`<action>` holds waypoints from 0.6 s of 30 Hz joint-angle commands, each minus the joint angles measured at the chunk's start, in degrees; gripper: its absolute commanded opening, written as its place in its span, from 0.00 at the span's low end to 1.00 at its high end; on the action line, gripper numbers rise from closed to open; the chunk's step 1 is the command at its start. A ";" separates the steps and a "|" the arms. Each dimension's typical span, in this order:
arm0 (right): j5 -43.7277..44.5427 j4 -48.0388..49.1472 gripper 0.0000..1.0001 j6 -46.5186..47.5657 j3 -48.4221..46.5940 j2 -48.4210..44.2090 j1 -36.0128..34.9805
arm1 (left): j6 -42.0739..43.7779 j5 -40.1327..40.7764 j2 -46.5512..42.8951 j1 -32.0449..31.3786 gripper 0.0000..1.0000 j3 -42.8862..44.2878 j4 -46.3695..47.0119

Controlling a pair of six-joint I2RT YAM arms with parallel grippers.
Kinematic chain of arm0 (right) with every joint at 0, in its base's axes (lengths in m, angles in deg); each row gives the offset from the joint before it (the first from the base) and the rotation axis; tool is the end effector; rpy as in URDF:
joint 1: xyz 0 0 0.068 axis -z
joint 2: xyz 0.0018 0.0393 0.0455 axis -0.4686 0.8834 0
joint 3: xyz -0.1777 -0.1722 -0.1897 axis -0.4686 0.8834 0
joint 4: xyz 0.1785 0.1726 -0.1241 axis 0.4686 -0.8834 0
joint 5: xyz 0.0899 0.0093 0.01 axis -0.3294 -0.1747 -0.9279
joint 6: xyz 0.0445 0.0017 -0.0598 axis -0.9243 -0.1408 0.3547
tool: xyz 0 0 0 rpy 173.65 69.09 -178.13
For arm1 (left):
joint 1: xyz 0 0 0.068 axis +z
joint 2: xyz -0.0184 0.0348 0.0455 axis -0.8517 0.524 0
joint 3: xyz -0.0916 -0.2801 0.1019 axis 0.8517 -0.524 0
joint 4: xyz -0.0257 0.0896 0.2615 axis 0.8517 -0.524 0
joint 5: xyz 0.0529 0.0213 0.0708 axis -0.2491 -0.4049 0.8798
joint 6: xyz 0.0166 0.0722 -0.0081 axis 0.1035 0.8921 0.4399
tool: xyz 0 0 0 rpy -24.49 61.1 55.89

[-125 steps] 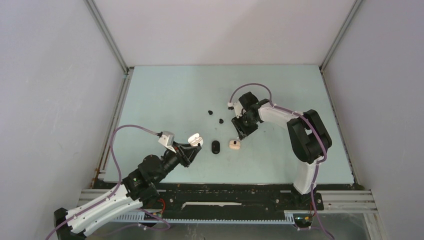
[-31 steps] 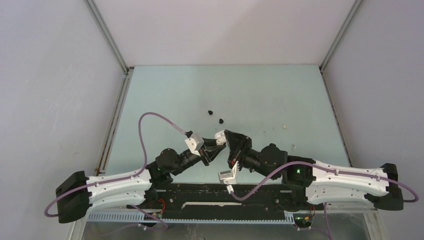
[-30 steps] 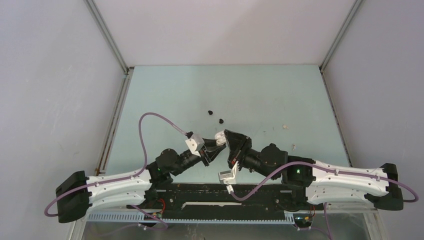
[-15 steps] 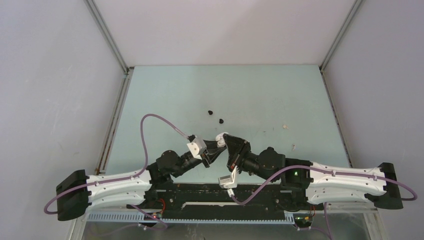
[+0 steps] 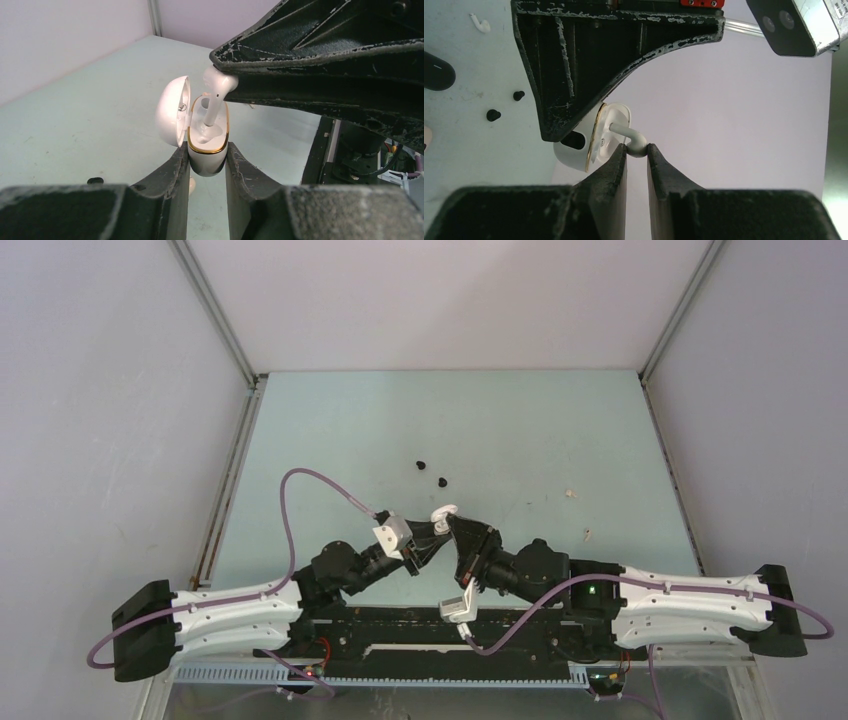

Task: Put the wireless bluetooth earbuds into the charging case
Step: Place the earbud in the charging case.

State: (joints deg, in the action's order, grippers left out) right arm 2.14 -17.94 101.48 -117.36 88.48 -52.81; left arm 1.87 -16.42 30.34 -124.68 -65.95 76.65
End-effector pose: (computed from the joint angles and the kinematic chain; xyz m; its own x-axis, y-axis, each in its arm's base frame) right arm 0.0572 0.2169 0.3274 0.8730 -0.4775 0.0994 -0.0003 -0.2043 -0.9789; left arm 0.0911 -0.1914 0.2758 0.0696 -0.1343 -0.9885 0.8694 0.4940 -0.0059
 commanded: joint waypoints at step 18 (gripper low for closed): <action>0.78 -0.24 0.00 -0.97 0.16 0.03 -1.22 | 2.07 -0.26 -0.37 -1.31 0.00 0.32 2.05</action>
State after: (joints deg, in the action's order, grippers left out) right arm 2.16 -18.86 101.41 -117.14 88.35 -53.37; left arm 2.06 -16.51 30.27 -125.42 -65.95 76.65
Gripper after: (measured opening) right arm 0.193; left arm 0.297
